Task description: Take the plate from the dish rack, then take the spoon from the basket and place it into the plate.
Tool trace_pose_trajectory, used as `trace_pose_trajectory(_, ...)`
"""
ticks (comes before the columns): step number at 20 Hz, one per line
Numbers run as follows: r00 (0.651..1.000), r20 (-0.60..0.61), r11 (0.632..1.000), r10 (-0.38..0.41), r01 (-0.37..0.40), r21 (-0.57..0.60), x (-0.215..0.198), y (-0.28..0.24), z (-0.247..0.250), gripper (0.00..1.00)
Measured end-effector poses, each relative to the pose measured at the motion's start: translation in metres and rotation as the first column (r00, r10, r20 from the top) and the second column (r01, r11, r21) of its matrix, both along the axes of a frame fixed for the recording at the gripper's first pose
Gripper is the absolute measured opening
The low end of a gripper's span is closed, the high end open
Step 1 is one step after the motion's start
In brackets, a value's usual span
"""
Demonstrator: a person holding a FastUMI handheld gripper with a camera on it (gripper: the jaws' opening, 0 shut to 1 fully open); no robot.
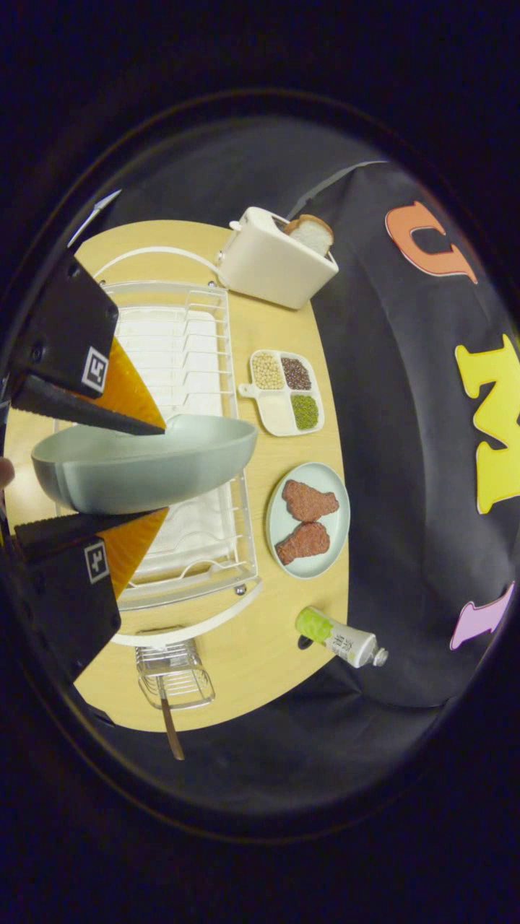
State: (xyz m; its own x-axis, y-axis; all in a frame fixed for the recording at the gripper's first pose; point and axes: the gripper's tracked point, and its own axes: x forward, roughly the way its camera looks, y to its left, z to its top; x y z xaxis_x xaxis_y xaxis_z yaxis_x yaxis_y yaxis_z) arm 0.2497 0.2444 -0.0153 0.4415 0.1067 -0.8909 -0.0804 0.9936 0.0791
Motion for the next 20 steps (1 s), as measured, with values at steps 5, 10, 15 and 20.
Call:
trace_pose_trajectory(5, 0.999, 0.01, 0.995, -0.052, 0.052, -0.084, -0.005, -0.001, 0.008, 0.36)
trace_pose_trajectory(10, 0.992, 0.114, 0.969, -0.058, 0.084, -0.233, -0.004, -0.009, 0.041, 0.33)
trace_pose_trajectory(15, 0.984, 0.176, 0.985, -0.019, 0.049, -0.166, -0.024, -0.001, 0.073, 0.32)
trace_pose_trajectory(20, 0.978, 0.207, 0.998, 0.014, -0.025, 0.052, -0.078, 0.003, 0.083, 0.31)
